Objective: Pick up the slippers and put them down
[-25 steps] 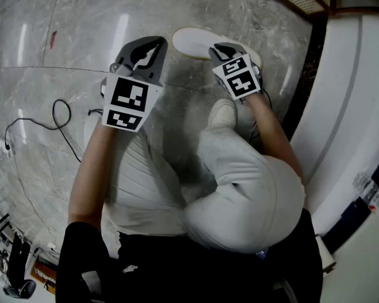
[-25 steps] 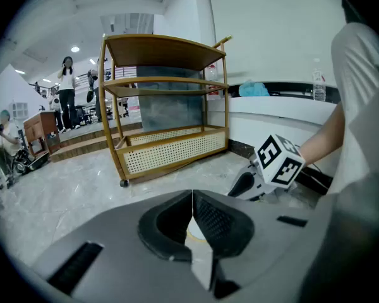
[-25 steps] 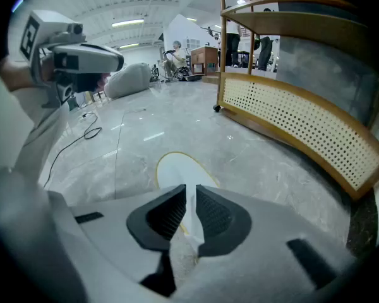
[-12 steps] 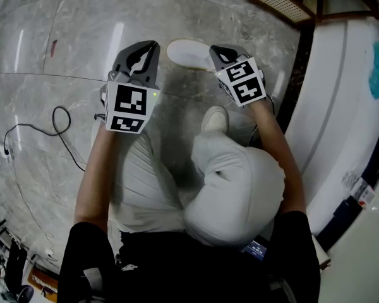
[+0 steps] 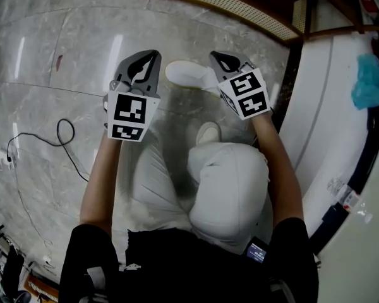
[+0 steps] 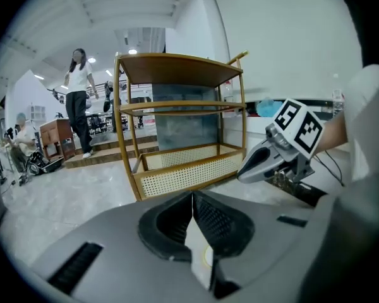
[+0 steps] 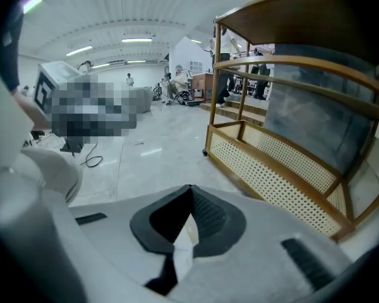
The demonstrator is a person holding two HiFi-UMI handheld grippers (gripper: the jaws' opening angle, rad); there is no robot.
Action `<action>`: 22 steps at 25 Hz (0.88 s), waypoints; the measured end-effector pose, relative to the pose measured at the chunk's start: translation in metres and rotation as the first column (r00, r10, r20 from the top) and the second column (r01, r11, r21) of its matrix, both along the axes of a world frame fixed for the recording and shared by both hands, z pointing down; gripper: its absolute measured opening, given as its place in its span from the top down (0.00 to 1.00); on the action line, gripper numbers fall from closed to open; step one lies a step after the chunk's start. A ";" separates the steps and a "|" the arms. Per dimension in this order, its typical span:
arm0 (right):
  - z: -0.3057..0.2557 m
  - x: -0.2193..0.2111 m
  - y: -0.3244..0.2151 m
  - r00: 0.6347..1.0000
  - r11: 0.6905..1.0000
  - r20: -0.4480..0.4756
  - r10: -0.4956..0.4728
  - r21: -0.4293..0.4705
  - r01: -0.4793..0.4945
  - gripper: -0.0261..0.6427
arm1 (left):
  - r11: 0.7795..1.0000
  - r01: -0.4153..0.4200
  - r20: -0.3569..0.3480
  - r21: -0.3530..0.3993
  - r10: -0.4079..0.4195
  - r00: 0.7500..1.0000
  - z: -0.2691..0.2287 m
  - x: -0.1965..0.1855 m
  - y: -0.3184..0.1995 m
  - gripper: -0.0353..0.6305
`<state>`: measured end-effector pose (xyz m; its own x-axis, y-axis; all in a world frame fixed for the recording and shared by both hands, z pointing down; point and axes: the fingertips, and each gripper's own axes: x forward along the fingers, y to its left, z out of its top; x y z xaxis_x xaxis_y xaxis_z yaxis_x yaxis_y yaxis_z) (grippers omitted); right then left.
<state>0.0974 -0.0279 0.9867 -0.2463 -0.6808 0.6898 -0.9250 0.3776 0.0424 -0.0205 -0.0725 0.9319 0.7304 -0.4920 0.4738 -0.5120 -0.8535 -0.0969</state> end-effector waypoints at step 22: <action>-0.278 0.019 -0.027 0.987 0.995 0.143 0.078 0.042 -0.085 0.97 | 0.994 0.015 -0.002 -0.109 -0.015 1.000 -0.234 0.051 -0.017 0.94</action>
<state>0.1159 -0.0551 0.7083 -0.2809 -0.7343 0.6180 -0.9507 0.3010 -0.0744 0.0304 -0.0896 0.6981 0.7248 -0.4487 0.5229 -0.5252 -0.8510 -0.0022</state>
